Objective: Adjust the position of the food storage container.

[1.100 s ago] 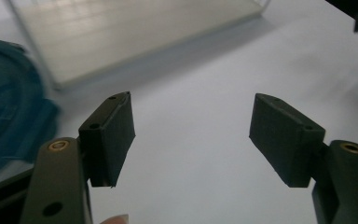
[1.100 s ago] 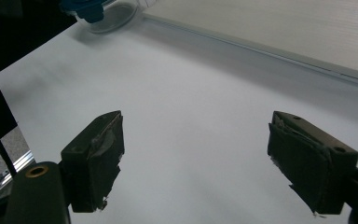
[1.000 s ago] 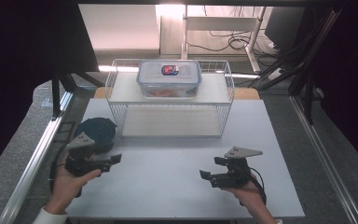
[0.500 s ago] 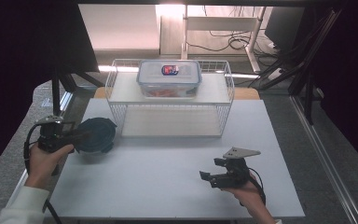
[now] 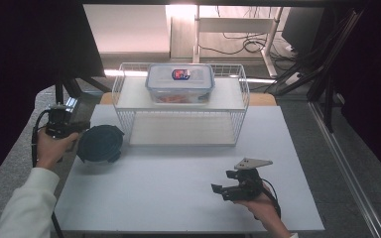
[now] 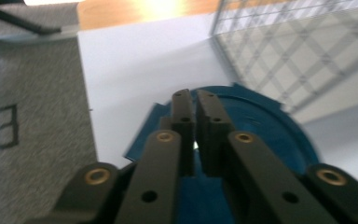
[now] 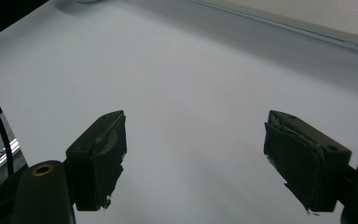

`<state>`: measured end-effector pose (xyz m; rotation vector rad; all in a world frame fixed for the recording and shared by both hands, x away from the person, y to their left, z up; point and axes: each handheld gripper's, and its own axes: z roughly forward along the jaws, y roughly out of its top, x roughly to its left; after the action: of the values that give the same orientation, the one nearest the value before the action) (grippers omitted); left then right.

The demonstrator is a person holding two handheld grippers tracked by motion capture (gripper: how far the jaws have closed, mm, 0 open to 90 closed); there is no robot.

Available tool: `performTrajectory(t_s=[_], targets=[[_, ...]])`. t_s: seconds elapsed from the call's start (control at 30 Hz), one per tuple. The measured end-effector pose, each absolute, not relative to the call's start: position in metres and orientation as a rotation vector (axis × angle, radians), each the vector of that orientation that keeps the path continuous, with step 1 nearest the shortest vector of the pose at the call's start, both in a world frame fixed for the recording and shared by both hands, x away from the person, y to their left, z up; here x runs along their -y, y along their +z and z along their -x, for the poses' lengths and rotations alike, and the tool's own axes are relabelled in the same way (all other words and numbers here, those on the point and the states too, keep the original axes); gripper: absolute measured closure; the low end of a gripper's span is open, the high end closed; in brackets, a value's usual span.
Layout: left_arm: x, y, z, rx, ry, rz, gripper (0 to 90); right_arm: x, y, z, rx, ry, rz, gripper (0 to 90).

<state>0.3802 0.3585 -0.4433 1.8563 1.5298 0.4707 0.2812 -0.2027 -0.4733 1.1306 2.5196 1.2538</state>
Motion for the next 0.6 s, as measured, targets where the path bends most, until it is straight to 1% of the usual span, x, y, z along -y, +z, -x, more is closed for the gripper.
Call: performTrajectory(t_s=[0.17, 0.3, 0.43, 0.6], targets=[[-0.367, -0.461, -0.406, -1.596, 0.453, -1.911, 89.8, 0.205, -0.477, -0.284, -2.522, 1.243, -1.153, 20.9], [-0.372, -0.471, -0.418, -1.63, 0.435, -1.935, 90.0, 0.206, -0.476, -0.284, -2.546, 1.32, -1.198, 21.1], [-0.38, -0.487, -0.427, -1.659, 0.407, -1.945, 90.0, 0.204, -0.476, -0.284, -2.559, 1.317, -1.197, 21.1], [-0.379, -0.497, -0.432, -1.62, 0.39, -2.016, 90.0, 0.207, -0.479, -0.287, -2.554, 1.304, -1.228, 21.3]])
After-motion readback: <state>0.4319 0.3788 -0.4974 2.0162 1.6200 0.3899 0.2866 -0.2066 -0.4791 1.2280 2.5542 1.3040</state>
